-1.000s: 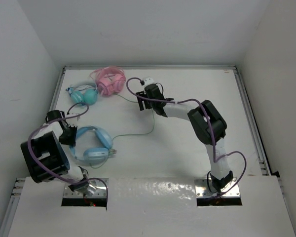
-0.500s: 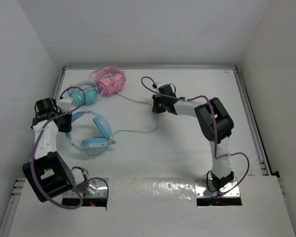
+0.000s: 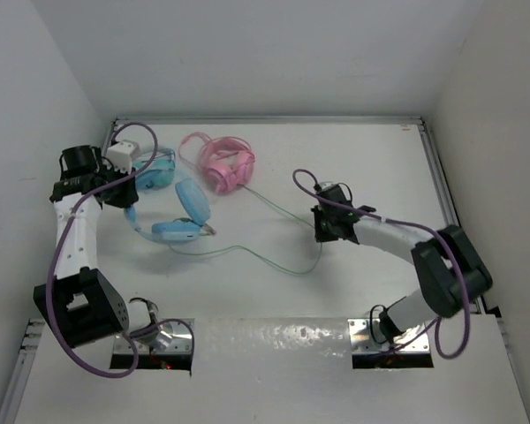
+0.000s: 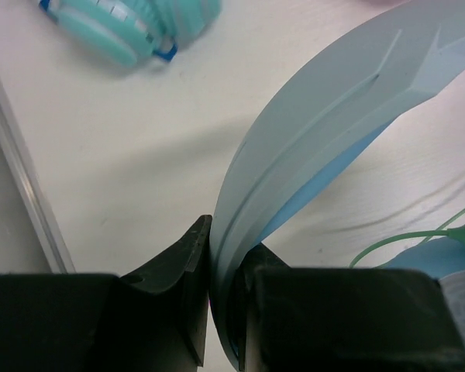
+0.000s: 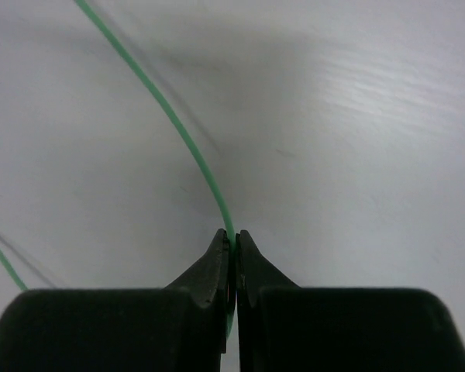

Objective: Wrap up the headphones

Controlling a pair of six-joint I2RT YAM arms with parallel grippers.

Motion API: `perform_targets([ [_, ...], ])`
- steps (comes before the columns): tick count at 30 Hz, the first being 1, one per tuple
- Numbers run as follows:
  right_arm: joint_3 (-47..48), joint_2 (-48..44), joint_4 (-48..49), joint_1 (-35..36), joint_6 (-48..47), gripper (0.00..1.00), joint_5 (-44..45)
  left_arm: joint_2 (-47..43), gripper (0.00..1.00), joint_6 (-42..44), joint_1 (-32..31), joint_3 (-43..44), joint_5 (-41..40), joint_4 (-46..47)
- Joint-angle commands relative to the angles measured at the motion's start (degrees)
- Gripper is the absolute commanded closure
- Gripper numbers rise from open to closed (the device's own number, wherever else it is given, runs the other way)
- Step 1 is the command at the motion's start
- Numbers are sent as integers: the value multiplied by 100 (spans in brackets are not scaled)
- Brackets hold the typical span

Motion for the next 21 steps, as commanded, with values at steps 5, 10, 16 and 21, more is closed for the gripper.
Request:
perform_targets([
  [5, -473, -1316, -418, -69, -115, 99, 787, 68, 100, -530, -771, 402, 414, 294],
  [10, 924, -7, -794, -34, -766, 1, -505, -11, 100, -426, -868, 349, 326, 233],
  [16, 750, -883, 1144, 123, -1591, 6, -673, -64, 100, -451, -711, 533, -437, 91],
  [21, 2460, 176, 1017, 370, -2602, 59, -1744, -143, 100, -707, 255, 323, -238, 408],
])
